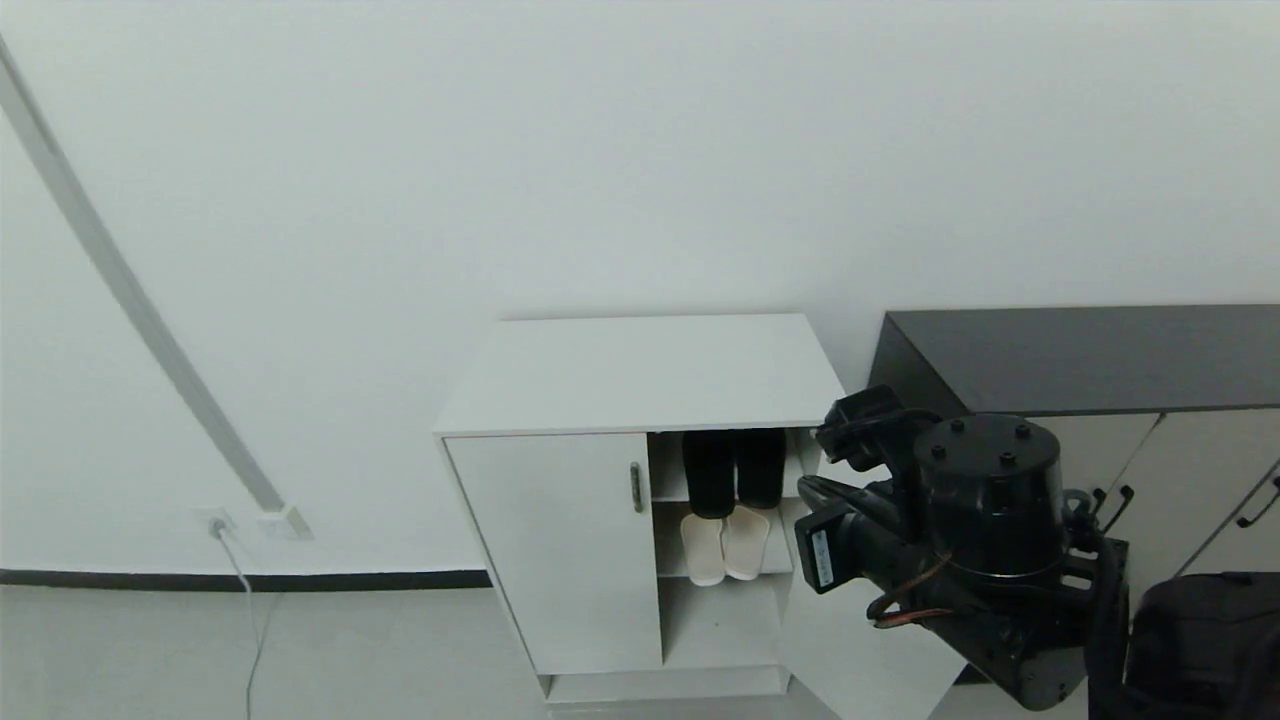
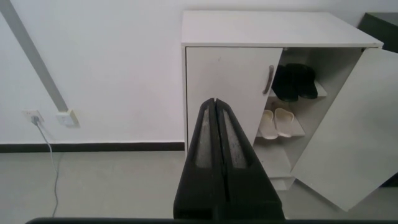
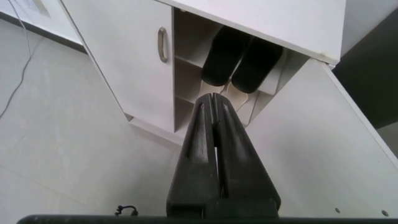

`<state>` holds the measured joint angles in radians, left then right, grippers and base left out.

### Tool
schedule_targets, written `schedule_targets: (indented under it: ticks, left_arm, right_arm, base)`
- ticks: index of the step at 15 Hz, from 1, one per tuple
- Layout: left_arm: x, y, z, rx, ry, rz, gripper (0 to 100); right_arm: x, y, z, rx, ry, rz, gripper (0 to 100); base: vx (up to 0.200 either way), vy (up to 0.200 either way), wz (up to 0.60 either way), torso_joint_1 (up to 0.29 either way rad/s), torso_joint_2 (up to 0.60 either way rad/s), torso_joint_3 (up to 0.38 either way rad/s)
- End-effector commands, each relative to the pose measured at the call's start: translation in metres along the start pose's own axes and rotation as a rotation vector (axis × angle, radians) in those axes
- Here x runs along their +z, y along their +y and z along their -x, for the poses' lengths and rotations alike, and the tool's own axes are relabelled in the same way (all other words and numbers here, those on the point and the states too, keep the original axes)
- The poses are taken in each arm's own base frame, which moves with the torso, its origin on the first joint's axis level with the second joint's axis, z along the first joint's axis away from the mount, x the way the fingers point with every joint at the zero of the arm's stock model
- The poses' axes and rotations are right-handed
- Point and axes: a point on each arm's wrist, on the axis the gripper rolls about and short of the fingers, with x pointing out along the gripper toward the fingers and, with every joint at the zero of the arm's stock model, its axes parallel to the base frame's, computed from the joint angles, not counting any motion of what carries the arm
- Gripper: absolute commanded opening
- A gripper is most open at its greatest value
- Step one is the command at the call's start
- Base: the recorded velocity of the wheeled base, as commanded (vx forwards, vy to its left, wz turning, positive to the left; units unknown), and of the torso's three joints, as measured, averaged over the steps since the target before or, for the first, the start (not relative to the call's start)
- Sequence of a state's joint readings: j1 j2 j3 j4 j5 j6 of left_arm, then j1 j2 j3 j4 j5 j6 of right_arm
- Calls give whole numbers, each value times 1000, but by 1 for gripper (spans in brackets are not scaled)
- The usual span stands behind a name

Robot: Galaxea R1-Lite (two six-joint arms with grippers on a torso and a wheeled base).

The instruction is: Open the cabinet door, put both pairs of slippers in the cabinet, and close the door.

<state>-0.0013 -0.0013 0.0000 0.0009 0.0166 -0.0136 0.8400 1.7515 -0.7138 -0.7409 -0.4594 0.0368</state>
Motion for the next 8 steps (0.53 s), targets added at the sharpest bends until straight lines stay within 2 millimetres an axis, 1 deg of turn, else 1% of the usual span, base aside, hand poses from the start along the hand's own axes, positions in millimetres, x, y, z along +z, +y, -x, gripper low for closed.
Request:
schedule_targets:
  ticks: [1,4,8]
  left_arm:
    - [0,0,0,0,2,0,0]
    - [0,0,0,0,2,0,0]
    - [0,0,0,-1,2,-1,0]
  right_arm:
    - [0,0,0,1,1,1,0]
    - [-1,-2,-2,-6,4,0,0]
    - [-2,-3,-3,-12,7,0,0]
  base:
    - [0,0,-600,-2,-2,-2]
    - [0,0,-600,17,4,1]
    - [0,0,0,0,0,0]
